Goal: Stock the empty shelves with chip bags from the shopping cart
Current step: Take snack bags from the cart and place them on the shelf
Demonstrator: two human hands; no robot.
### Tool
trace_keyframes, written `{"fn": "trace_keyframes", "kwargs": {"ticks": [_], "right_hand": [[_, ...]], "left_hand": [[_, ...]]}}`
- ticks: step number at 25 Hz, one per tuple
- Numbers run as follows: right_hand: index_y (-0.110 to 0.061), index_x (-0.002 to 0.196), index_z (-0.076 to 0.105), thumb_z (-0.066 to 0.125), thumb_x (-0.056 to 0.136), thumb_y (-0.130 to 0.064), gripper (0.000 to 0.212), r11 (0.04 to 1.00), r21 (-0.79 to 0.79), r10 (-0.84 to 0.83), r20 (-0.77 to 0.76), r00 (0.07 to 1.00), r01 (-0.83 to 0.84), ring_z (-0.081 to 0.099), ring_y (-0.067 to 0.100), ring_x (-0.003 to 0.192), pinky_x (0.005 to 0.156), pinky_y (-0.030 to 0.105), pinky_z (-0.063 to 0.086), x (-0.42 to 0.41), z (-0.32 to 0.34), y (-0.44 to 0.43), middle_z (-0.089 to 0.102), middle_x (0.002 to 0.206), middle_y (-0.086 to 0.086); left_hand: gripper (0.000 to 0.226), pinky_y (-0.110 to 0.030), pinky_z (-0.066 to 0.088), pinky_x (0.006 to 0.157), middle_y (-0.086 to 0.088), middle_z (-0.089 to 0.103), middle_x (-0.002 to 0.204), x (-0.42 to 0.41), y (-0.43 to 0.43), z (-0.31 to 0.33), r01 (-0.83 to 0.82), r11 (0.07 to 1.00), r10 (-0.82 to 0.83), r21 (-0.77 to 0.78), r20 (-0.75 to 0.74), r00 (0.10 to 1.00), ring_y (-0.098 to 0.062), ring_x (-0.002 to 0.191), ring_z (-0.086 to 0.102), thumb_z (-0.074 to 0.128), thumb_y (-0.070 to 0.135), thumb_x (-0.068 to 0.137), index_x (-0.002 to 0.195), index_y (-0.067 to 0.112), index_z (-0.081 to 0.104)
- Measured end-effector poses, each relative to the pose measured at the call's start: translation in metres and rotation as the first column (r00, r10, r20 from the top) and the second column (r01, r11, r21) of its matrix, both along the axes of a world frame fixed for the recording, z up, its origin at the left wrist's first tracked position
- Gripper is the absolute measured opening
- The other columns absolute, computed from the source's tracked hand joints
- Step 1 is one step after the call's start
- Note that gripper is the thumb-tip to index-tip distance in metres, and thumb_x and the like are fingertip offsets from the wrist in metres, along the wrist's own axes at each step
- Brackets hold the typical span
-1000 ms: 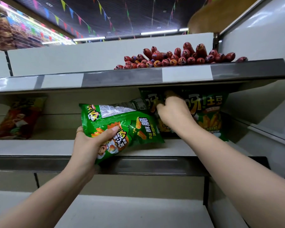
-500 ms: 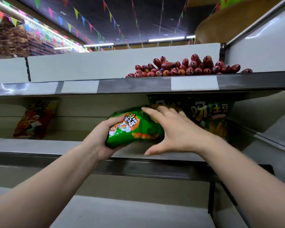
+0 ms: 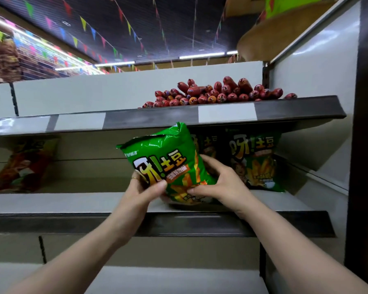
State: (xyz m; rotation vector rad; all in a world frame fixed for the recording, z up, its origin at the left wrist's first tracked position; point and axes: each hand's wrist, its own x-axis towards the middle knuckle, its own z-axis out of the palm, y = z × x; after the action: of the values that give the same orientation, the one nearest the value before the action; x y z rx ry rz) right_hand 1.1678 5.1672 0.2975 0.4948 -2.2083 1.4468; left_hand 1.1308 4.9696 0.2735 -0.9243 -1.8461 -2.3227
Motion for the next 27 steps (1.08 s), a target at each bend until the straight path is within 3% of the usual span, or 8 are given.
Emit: {"fn": "trace_keyframes", "kwargs": {"ticks": [3,8,12,16,19,21,23,27], "right_hand": [[-0.021,0.118,0.059,0.076,0.068,0.006,0.060,0.985,-0.154,0.094,0.066,0.993,-0.083,0.064,0.004,0.097,0.083,0.012,0.050,-0.003,-0.009,0.002,0.069,0.107,-0.005],[-0.001,0.104,0.065,0.065,0.085,-0.009,0.021,0.941,-0.338,0.167,0.425,0.890,-0.015,0.067,0.015,0.085,0.071,0.021,0.054,-0.013,-0.005,0.011,0.071,0.096,0.008],[-0.002,0.101,0.062,0.063,0.086,-0.007,0.016,0.943,-0.316,0.018,0.373,0.928,0.109,0.065,0.028,0.099,0.098,0.044,0.047,-0.026,-0.009,0.014,0.069,0.101,0.013],[-0.003,0.118,0.052,0.066,0.086,-0.020,0.039,0.927,-0.111,-0.316,0.283,0.906,0.358,0.059,0.030,0.106,0.094,0.041,0.049,-0.022,-0.001,0.020,0.061,0.117,0.014],[-0.001,0.124,0.046,0.059,0.089,-0.030,0.047,0.580,0.109,-0.803,-0.087,0.589,0.807,0.044,0.032,0.119,0.091,0.034,0.037,-0.004,0.010,0.029,0.047,0.128,0.017],[0.002,0.132,0.041,0.058,0.088,-0.038,0.061,0.391,0.269,-0.908,-0.045,0.416,0.881,0.027,0.038,0.132,0.106,0.043,0.026,-0.005,0.016,0.044,0.031,0.142,0.026],[-0.006,0.146,0.024,0.058,0.086,-0.049,0.081,0.452,0.420,-0.890,0.154,0.428,0.787,0.013,0.042,0.139,0.112,0.050,0.016,-0.020,0.019,0.053,0.011,0.152,0.025],[-0.016,0.149,-0.002,0.067,0.080,-0.048,0.103,0.515,0.274,-0.856,0.218,0.469,0.812,0.019,0.041,0.137,0.108,0.052,0.021,-0.041,0.027,0.064,0.013,0.150,0.024]], "left_hand": [[0.084,-0.010,0.050,0.074,0.008,0.064,0.119,-0.004,0.012,0.000,-0.057,0.982,0.052,-0.180,-0.030,0.998,0.002,0.102,0.062,0.082,0.027,0.068,0.135,0.022,0.033],[0.050,-0.019,0.051,0.065,-0.006,0.068,0.106,-0.019,0.027,0.019,-0.256,0.938,0.285,-0.235,0.099,0.953,-0.009,0.082,0.067,0.060,0.046,0.087,0.120,0.009,0.055],[0.113,-0.038,0.044,0.103,-0.005,0.056,0.133,-0.024,0.038,0.013,-0.259,0.883,0.298,-0.392,0.040,0.954,-0.021,0.118,0.056,0.065,0.076,0.054,0.143,0.013,0.034],[0.105,-0.042,0.042,0.105,-0.002,0.055,0.133,-0.026,0.048,0.011,-0.231,0.826,0.240,-0.514,-0.051,0.970,-0.021,0.119,0.055,0.084,0.048,0.055,0.141,0.025,0.029],[0.095,-0.038,0.043,0.103,-0.008,0.052,0.134,-0.028,0.063,0.015,-0.267,0.848,0.283,-0.458,-0.035,0.958,-0.026,0.121,0.052,0.079,0.018,0.075,0.149,0.020,0.018],[0.077,-0.034,0.045,0.098,-0.007,0.053,0.130,-0.029,0.070,0.012,-0.291,0.853,0.308,-0.432,-0.032,0.951,-0.025,0.118,0.053,0.074,0.012,0.080,0.142,0.019,0.029],[0.059,-0.037,0.045,0.099,-0.005,0.054,0.127,-0.030,0.072,0.009,-0.288,0.860,0.313,-0.420,-0.011,0.950,-0.025,0.115,0.055,0.074,0.012,0.080,0.124,0.029,0.039],[0.071,-0.045,0.047,0.098,-0.005,0.062,0.120,-0.035,0.072,0.006,-0.262,0.909,0.290,-0.323,0.039,0.956,-0.025,0.109,0.060,0.075,0.008,0.077,0.134,0.027,0.038]]}}
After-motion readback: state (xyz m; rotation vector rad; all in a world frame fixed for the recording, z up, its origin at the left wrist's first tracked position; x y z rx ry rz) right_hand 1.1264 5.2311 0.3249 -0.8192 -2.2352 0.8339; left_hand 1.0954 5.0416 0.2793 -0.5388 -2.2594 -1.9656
